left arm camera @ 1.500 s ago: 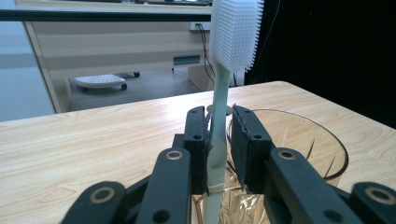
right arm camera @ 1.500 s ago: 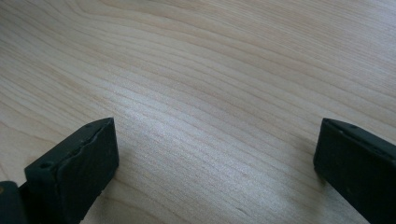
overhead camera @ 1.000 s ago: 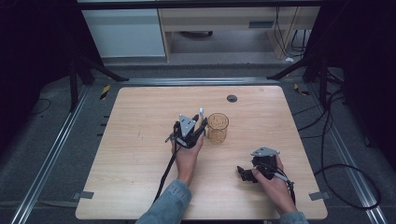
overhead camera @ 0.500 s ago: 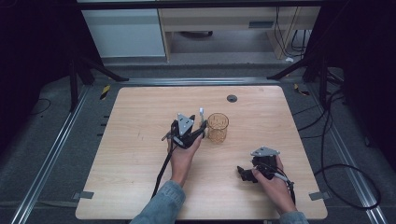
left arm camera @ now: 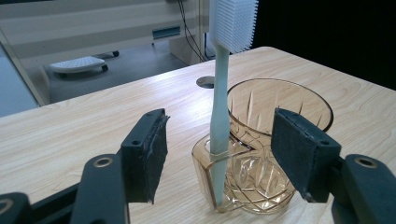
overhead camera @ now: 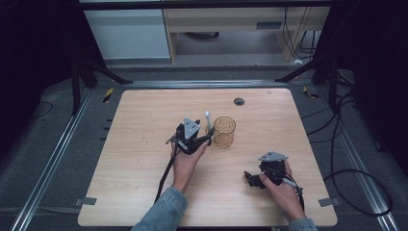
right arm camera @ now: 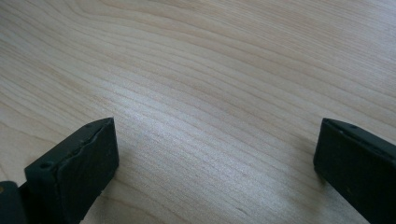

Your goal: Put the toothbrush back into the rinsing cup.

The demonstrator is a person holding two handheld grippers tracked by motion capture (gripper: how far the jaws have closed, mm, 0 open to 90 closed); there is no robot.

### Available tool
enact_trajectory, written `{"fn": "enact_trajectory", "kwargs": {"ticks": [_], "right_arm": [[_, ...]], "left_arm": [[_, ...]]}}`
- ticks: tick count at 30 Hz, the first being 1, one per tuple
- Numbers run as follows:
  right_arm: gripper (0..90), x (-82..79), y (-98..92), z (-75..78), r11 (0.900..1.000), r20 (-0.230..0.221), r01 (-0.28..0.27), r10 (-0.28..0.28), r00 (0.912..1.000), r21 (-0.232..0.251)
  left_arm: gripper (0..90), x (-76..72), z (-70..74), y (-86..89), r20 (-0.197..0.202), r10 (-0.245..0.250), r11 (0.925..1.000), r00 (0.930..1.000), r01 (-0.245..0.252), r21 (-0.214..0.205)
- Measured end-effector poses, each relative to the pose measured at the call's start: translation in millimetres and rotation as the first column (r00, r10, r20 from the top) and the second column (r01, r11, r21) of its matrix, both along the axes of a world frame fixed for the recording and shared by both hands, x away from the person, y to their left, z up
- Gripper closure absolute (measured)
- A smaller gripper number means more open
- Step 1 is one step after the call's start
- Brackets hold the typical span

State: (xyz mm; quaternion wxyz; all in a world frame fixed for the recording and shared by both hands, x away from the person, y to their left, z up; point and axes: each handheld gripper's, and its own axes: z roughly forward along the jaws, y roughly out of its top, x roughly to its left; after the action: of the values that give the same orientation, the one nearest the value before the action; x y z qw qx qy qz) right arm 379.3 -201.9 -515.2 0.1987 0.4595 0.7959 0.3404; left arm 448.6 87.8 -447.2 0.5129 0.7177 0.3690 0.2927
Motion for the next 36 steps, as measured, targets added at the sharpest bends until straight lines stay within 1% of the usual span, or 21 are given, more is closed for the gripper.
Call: {"fn": "enact_trajectory", "kwargs": {"ticks": [4,10,12,14,16,20,22,23,24,25,26,31,32,34,35,36], "right_arm": [[0.4,0.0,0.0,0.0,1.0,0.0,0.0,0.0,1.0,0.0],[0.4,0.0,0.0,0.0,1.0,0.0,0.0,0.0,1.0,0.0],[0.4,0.0,0.0,0.0,1.0,0.0,0.0,0.0,1.0,0.0],[0.4,0.0,0.0,0.0,1.0,0.0,0.0,0.0,1.0,0.0],[0.4,0.0,0.0,0.0,1.0,0.0,0.0,0.0,1.0,0.0],[0.4,0.0,0.0,0.0,1.0,0.0,0.0,0.0,1.0,0.0],[0.4,0.0,0.0,0.0,1.0,0.0,0.0,0.0,1.0,0.0],[0.4,0.0,0.0,0.0,1.0,0.0,0.0,0.0,1.0,0.0],[0.4,0.0,0.0,0.0,1.0,0.0,0.0,0.0,1.0,0.0],[0.4,0.0,0.0,0.0,1.0,0.0,0.0,0.0,1.0,0.0],[0.4,0.0,0.0,0.0,1.0,0.0,0.0,0.0,1.0,0.0],[0.4,0.0,0.0,0.0,1.0,0.0,0.0,0.0,1.0,0.0],[0.4,0.0,0.0,0.0,1.0,0.0,0.0,0.0,1.0,0.0],[0.4,0.0,0.0,0.0,1.0,0.0,0.0,0.0,1.0,0.0],[0.4,0.0,0.0,0.0,1.0,0.0,0.0,0.0,1.0,0.0],[0.4,0.0,0.0,0.0,1.0,0.001,0.0,0.0,1.0,0.0]], "left_arm": [[33.2,-0.3,2.2,3.4,-0.006,-0.016,0.9997,0.9999,0.016,0.018],[29.2,-3.9,7.8,10.8,0.003,-0.038,0.9972,0.9993,0.038,0.065],[27.7,-4.8,8.6,12.7,-0.004,-0.049,0.995,0.9988,0.049,0.087],[25.3,-4.9,8.5,14.0,-0.017,-0.069,0.9914,0.9975,0.07,0.111],[22.4,-5.7,7.6,14.2,-0.037,-0.084,0.985,0.9958,0.089,0.148],[16.2,-7.8,7.0,15.1,-0.064,-0.098,0.9753,0.9931,0.109,0.192],[13.6,-8.7,7.2,15.6,-0.077,-0.11,0.9709,0.9909,0.124,0.205],[13.0,-9.8,7.5,16.0,-0.085,-0.119,0.9653,0.9892,0.135,0.223],[12.2,-10.9,7.6,16.0,-0.091,-0.123,0.9621,0.9883,0.141,0.233],[11.3,-11.9,7.7,16.7,-0.095,-0.127,0.9571,0.9874,0.147,0.25],[10.7,-12.7,7.6,16.8,-0.1,-0.132,0.9547,0.9862,0.153,0.255],[9.3,-17.2,6.5,19.0,-0.138,-0.157,0.9348,0.9779,0.192,0.299],[9.3,-18.0,6.0,18.9,-0.143,-0.159,0.9318,0.9767,0.197,0.305],[9.2,-20.2,4.6,18.7,-0.16,-0.173,0.9198,0.9718,0.218,0.326],[9.0,-21.6,3.3,18.3,-0.171,-0.18,0.9118,0.9687,0.229,0.341],[8.7,-22.7,2.2,18.0,-0.18,-0.187,0.9059,0.9658,0.24,0.349]]}}
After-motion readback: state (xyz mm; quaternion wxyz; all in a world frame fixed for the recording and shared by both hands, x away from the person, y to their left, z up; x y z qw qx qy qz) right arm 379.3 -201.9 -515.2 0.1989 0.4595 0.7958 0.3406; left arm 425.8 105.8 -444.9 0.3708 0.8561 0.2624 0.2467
